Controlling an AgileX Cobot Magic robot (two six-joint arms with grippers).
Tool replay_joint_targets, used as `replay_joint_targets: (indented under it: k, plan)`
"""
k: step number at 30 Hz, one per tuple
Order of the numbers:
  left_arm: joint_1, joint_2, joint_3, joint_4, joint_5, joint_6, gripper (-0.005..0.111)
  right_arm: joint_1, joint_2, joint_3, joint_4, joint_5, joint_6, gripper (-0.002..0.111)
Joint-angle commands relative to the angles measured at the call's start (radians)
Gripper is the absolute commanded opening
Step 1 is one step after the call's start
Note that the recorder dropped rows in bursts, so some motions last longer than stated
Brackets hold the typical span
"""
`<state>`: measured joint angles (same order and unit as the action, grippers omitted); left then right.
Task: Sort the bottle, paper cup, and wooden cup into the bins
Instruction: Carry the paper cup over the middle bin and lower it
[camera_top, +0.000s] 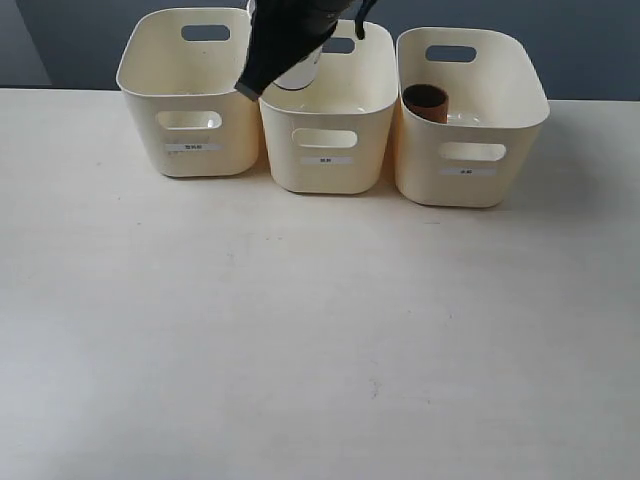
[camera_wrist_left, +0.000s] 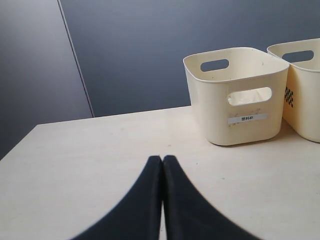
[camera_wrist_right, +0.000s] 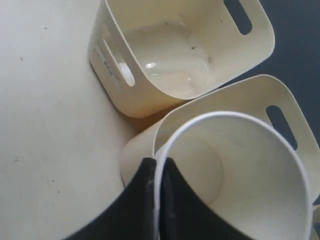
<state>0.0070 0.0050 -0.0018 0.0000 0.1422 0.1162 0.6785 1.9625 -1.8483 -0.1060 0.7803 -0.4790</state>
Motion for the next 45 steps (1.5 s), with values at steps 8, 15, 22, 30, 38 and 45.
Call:
replay_joint_targets:
  k: [8,15,22,30,38,45]
  plan:
    - [0.0,-0.005,0.002,0.0,-0.007,-0.001,0.0,-0.134,-0.01,0.11,0.099,-0.152,0.041,-0.001]
    - [0.0,-0.005,0.002,0.0,-0.007,-0.001,0.0,-0.188,-0.01,0.247,0.164,-0.404,0.044,-0.001]
    - [0.0,-0.005,0.002,0.0,-0.007,-0.001,0.0,-0.19,0.017,0.271,0.167,-0.462,0.046,-0.001]
    - [0.0,-0.005,0.002,0.0,-0.007,-0.001,0.0,-0.19,0.036,0.271,0.167,-0.476,0.046,-0.001]
    - [0.0,-0.005,0.002,0.0,-0.007,-0.001,0.0,-0.19,0.036,0.271,0.167,-0.477,0.055,-0.001]
    - [0.0,-0.005,0.002,0.0,-0.007,-0.001,0.0,-0.19,0.036,0.271,0.167,-0.474,0.056,-0.001]
